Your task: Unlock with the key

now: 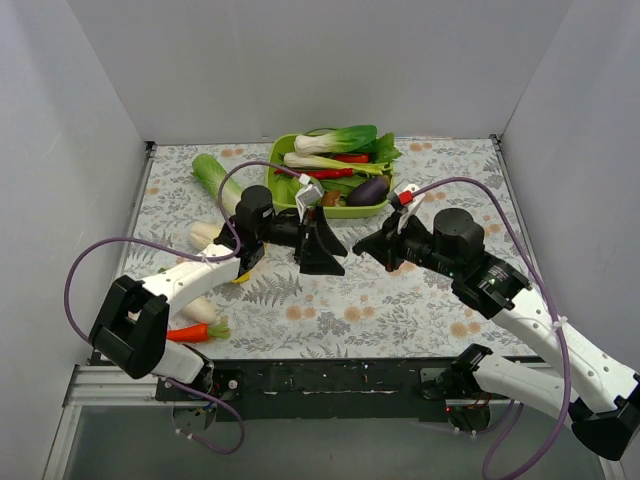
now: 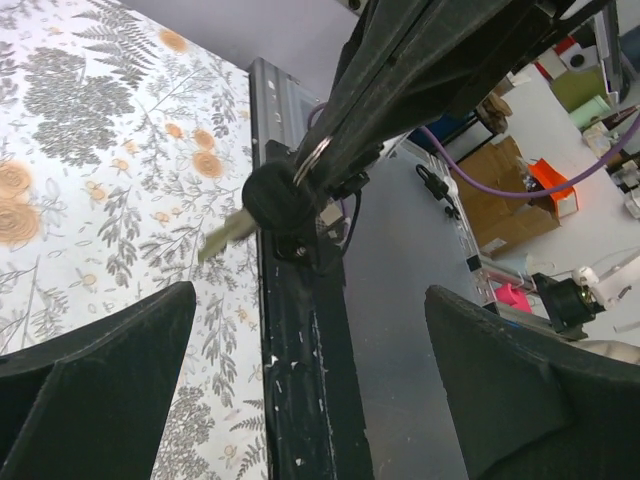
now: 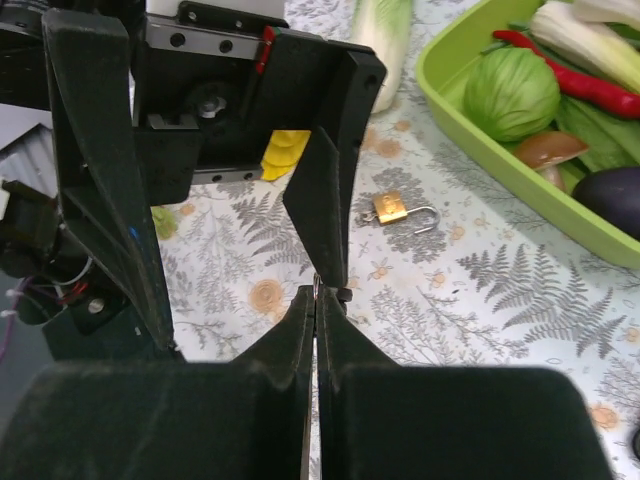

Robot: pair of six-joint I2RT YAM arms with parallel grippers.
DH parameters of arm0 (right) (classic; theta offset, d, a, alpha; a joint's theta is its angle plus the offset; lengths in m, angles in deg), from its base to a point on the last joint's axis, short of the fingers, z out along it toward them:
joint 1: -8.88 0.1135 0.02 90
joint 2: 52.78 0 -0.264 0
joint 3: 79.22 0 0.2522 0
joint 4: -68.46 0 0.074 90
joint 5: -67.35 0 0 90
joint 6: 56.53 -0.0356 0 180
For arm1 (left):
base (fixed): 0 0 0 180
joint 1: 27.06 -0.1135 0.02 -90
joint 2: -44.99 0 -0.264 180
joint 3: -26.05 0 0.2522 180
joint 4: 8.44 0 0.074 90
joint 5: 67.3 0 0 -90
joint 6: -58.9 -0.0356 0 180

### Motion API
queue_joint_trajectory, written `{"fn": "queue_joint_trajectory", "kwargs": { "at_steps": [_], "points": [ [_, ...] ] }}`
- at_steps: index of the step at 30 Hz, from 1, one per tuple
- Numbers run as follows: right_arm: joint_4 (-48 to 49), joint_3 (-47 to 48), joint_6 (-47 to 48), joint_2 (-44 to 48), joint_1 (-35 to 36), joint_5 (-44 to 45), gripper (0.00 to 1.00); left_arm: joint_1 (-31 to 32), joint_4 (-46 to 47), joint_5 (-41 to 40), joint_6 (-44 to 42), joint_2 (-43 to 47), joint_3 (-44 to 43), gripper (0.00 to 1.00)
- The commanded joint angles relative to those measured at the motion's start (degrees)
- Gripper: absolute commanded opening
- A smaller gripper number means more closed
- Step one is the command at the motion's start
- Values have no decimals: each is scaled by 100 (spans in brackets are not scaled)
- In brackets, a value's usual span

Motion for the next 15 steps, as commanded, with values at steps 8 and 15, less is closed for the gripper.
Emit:
{"fn": "queue_joint_trajectory", "kwargs": {
  "at_steps": [8, 15],
  "points": [
    [712, 199, -608, -120, -167, -1247, 1, 536, 324, 61, 156, -75, -45, 88],
    [616, 128, -599, -76, -307, -1186, 1, 563, -18, 26, 7, -128, -168, 54]
  ]
}}
